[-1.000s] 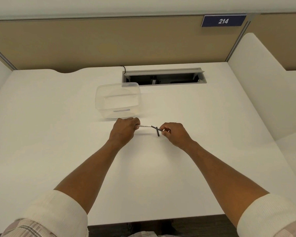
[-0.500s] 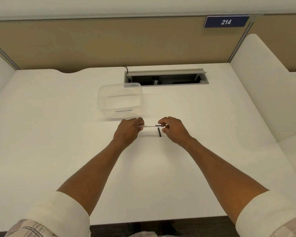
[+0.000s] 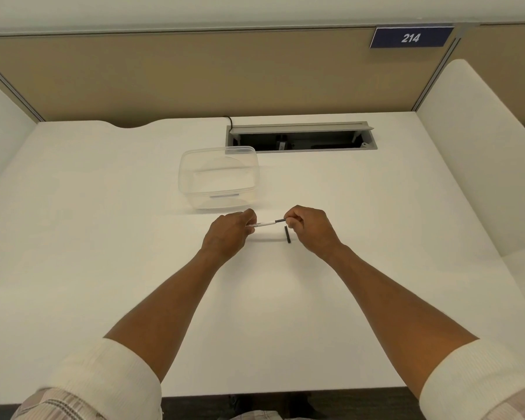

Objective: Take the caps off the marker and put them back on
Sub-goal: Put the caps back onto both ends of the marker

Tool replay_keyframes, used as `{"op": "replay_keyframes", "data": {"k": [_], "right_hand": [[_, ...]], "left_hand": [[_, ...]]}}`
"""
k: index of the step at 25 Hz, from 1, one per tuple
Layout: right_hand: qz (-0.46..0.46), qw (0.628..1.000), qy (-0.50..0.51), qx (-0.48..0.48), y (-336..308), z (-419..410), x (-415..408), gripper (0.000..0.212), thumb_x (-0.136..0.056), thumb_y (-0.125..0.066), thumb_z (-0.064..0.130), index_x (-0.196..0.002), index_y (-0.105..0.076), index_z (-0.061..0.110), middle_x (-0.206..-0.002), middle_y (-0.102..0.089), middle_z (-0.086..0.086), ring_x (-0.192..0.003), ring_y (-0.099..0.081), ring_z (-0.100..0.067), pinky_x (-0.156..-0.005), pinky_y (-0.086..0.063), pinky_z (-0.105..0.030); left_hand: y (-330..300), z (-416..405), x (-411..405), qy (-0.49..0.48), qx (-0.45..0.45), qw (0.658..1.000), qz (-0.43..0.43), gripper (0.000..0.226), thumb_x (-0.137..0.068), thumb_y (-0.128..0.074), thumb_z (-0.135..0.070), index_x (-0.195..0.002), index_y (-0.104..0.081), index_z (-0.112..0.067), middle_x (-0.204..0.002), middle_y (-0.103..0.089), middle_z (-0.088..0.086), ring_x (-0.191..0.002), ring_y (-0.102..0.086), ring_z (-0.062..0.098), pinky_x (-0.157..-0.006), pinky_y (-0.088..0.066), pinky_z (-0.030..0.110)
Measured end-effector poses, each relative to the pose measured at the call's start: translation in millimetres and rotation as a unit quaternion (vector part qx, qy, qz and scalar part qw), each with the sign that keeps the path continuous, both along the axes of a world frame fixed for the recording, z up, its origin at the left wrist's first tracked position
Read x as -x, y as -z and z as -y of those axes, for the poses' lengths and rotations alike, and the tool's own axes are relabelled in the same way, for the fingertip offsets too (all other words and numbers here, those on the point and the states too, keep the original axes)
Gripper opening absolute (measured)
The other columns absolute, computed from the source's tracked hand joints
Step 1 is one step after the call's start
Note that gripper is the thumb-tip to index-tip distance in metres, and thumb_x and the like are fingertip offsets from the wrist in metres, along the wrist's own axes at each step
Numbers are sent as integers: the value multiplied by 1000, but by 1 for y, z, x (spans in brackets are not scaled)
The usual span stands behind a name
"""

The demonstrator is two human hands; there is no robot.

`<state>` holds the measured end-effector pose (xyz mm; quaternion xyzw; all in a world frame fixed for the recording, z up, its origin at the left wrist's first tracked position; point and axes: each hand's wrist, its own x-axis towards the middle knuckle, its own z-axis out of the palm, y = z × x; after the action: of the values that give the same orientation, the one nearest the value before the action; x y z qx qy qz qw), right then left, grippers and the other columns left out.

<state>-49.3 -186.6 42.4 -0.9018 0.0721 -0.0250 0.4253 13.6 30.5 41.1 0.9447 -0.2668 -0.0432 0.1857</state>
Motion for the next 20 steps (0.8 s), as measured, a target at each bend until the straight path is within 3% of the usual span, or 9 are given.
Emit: {"op": "replay_keyframes", "data": {"k": [5, 9, 13, 20], "right_hand": [[-20, 997, 9, -71, -2, -11, 2, 17, -91, -57, 4, -95, -72, 12, -81, -72, -5, -67, -65, -22, -68, -54, -33], [-17, 993, 26, -112, -4, -15, 4, 17, -91, -51, 3, -94, -63, 14, -84, -76, -2, -69, -70, -19, -63, -56, -32], [-18, 991, 72, -113, -4, -17, 5, 7, -88, -60, 7, -87, -60, 14, -78, -75, -1, -65, -69, -18, -58, -53, -25], [-32, 990, 65, -122, 8, -22, 6, 11, -85, -62, 12, -85, -68, 21, -76, -74, -1, -70, -70, -21, -72, -60, -44]], "left_hand": [[-1, 6, 2, 16, 0, 1000, 8, 8, -93, -58, -22, -96, -50, -23, -86, -65, -3, -75, -55, 29, -60, -41, 34], [0, 6, 1, 16, 2, 1000, 9, 9, -93, -58, -22, -96, -49, -23, -85, -65, -3, -74, -55, 29, -61, -44, 36], [2, 5, 2, 10, 3, 1000, 8, 9, -93, -57, -22, -96, -49, -22, -84, -65, -3, -73, -55, 29, -60, -45, 36], [3, 3, 0, 1, -3, 1000, 5, 9, -93, -57, -22, -95, -49, -24, -85, -66, -5, -74, -55, 28, -61, -45, 36]]}}
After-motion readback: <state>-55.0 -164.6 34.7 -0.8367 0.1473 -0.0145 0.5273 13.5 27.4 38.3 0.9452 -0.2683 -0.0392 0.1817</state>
